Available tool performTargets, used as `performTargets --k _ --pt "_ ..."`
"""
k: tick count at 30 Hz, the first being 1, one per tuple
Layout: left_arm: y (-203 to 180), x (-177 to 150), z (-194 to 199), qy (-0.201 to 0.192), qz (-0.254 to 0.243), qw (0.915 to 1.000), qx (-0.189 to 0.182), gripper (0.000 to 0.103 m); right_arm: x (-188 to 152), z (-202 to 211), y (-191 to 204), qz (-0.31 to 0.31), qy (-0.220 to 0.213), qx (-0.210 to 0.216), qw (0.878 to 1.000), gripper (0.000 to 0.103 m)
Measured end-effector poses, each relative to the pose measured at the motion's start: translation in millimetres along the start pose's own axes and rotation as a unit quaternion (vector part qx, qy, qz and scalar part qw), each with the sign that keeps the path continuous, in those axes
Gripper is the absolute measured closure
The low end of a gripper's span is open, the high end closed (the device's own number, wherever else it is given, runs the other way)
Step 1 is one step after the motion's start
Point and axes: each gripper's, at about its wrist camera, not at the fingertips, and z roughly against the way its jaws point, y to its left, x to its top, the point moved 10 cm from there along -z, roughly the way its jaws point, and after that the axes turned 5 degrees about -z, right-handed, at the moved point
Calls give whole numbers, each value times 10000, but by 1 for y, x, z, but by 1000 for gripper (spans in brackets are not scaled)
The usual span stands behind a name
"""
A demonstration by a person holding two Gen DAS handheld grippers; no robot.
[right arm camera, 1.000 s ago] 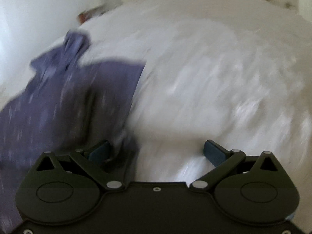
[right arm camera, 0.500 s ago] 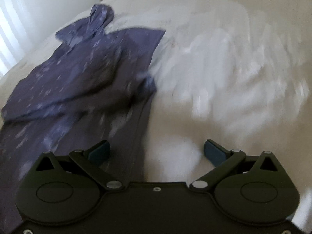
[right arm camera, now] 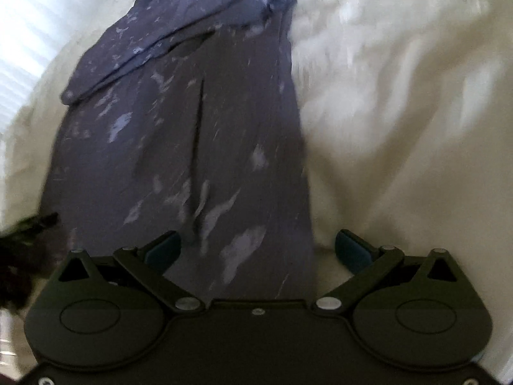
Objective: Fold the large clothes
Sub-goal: 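Move both grippers over the folded jacket toward the hood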
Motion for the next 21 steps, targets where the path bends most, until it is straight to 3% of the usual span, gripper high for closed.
performTargets --k 6,11,16,18,21 --pt "-4 -13 7 379 -179 9990 -164 0 -29 -7 18 94 583 270 9979 1" --pt "-5 -8 12 424 -195 9988 -157 1 -28 -8 25 332 520 24 9981 1" --pt "2 22 46 -76 -295 9995 18 1 6 24 16 709 -169 -736 9946 1" --pt "5 49 62 -449 -440 9979 167 1 30 40 17 954 -578 -1042 9883 1" --pt "5 100 78 -1085 -485 9927 216 1 76 56 32 1149 -1282 -1105 9789 1"
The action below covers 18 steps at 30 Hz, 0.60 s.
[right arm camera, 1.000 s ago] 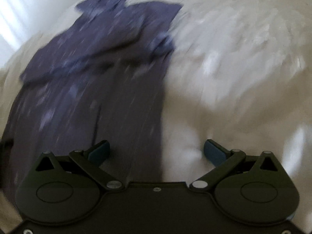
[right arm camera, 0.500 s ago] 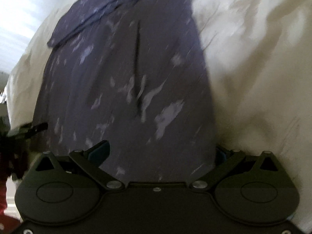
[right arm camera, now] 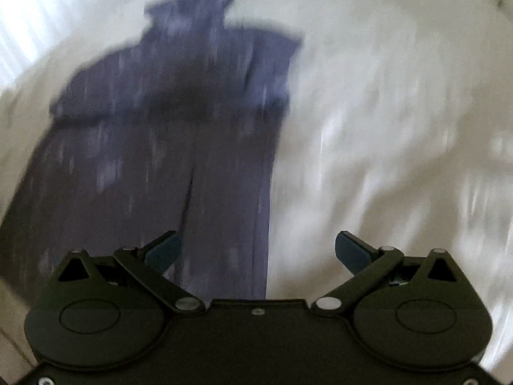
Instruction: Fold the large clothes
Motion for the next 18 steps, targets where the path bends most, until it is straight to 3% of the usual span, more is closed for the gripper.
performTargets --k 5,8,9,10,11,13,14,18 --pt "-7 85 -26 -920 -47 9957 35 1 89 -13 31 320 -1160 22 9927 1" --pt "-14 124 -60 -1243 -186 9914 370 1 132 -43 58 545 -1516 44 9869 2" --pt "-17 135 -76 -1243 -234 9908 477 2 144 -54 65 551 -1546 154 9863 4" --pt "-23 145 -93 -1245 -313 9906 464 3 155 -67 74 541 -1554 277 9860 16" --pt "-30 154 -107 -1262 -397 9906 356 13 167 -81 82 521 -1549 389 9858 31" --pt "-41 173 -140 -1212 -471 9913 223 35 189 -107 93 467 -1562 572 9850 39" --pt "-42 180 -153 -1170 -430 9920 219 40 201 -121 99 469 -1580 669 9840 40" --pt "-42 205 -209 -985 -110 9951 -60 49 243 -163 109 474 -1765 615 9812 43"
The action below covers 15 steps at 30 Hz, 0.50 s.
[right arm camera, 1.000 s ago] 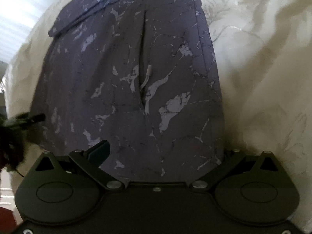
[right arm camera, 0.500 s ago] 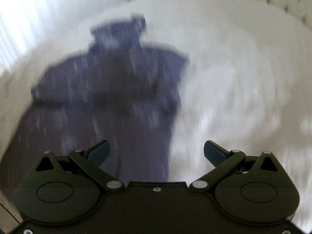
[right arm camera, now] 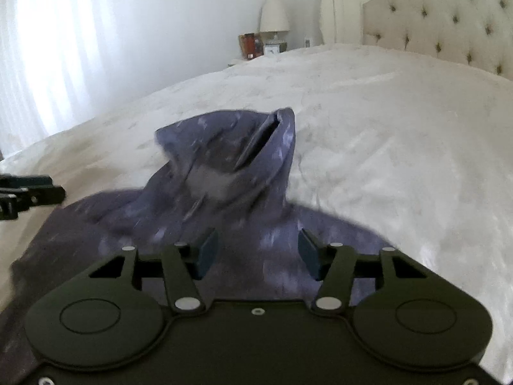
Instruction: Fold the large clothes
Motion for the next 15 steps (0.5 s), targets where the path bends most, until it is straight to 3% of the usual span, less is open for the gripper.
performTargets --k 4,13,15 --pt "11 7 -50 273 214 9993 135 49 25 -44 0 7 -158 32 9999 40" --pt "23 26 -109 250 199 9986 431 49 48 -105 -5 84 -89 -199 9997 36" --pt "23 30 -116 207 152 9985 484 48 54 -110 -9 31 -130 -227 9997 49"
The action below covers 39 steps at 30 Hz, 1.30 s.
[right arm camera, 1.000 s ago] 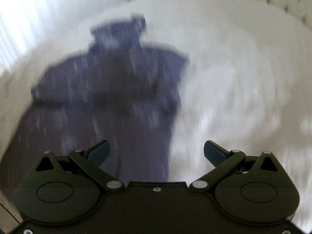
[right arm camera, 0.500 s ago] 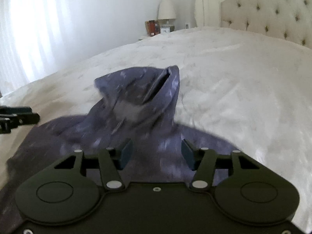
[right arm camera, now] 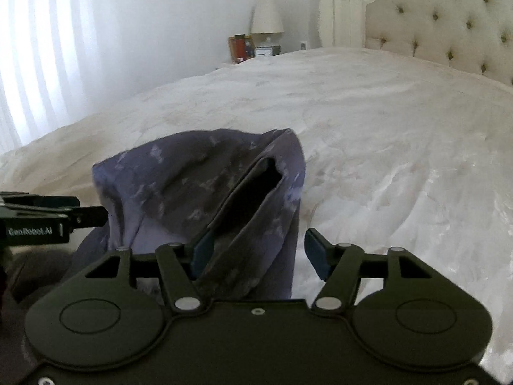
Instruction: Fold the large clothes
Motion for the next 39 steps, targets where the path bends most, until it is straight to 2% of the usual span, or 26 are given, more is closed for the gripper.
performTargets --k 1,4,7,9,10,12,14,16,18,19,21,22,24,25,26,28,29,32,35,39 --pt "0 2 -3 0 -31 10000 43 48 4 -1 -3 2 -53 -51 10000 91" --pt "2 5 -5 -77 -64 9998 179 48 19 9 -25 -313 -387 -291 9983 92" --pt "6 7 -8 -134 -34 9995 295 49 16 12 -45 -681 -301 -94 9972 92" --pt "10 9 -5 -263 56 9994 223 66 10 12 -47 -522 -257 -85 9983 92" --pt "14 9 -2 -337 144 9990 236 87 7 13 -48 -435 -235 -105 9987 92" --pt "26 6 4 -362 382 9978 406 89 1 13 -50 -405 -207 -94 9989 92" --pt "40 -3 4 -259 660 9966 414 89 -5 11 -58 -605 -125 -77 9981 92" --pt "60 -23 -1 103 858 9940 672 89 -13 -1 -65 -894 54 -62 9960 91" --pt "77 -44 -8 488 1114 9904 657 89 -26 -14 -70 -1173 406 -35 9923 90" --pt "82 -49 -6 505 1297 9889 526 88 -32 -19 -72 -1317 537 10 9898 88" --pt "89 -48 8 377 1436 9875 524 88 -33 -20 -75 -1454 553 93 9878 84" --pt "89 -44 16 306 1330 9892 528 88 -30 -17 -74 -1488 491 188 9875 71" --pt "82 -31 35 38 969 9941 478 86 -25 -9 -75 -1484 394 279 9877 58" --pt "78 -23 44 -146 838 9954 432 81 -22 -3 -75 -1467 337 351 9880 49" --pt "75 -14 54 -314 758 9959 390 67 -19 5 -74 -1441 254 436 9883 43" --pt "64 3 71 -662 684 9953 190 50 -13 21 -72 -1336 115 535 9895 42" --pt "59 10 76 -767 649 9949 88 47 -9 29 -70 -1244 24 566 9906 40" --pt "36 25 78 -841 451 9954 -99 43 7 51 -58 -1039 -397 617 9919 34" --pt "20 30 66 -822 263 9961 -172 42 30 57 -45 -953 -734 668 9905 32" --pt "9 22 34 -542 324 9978 -182 42 45 25 -28 -701 -507 528 9949 32"
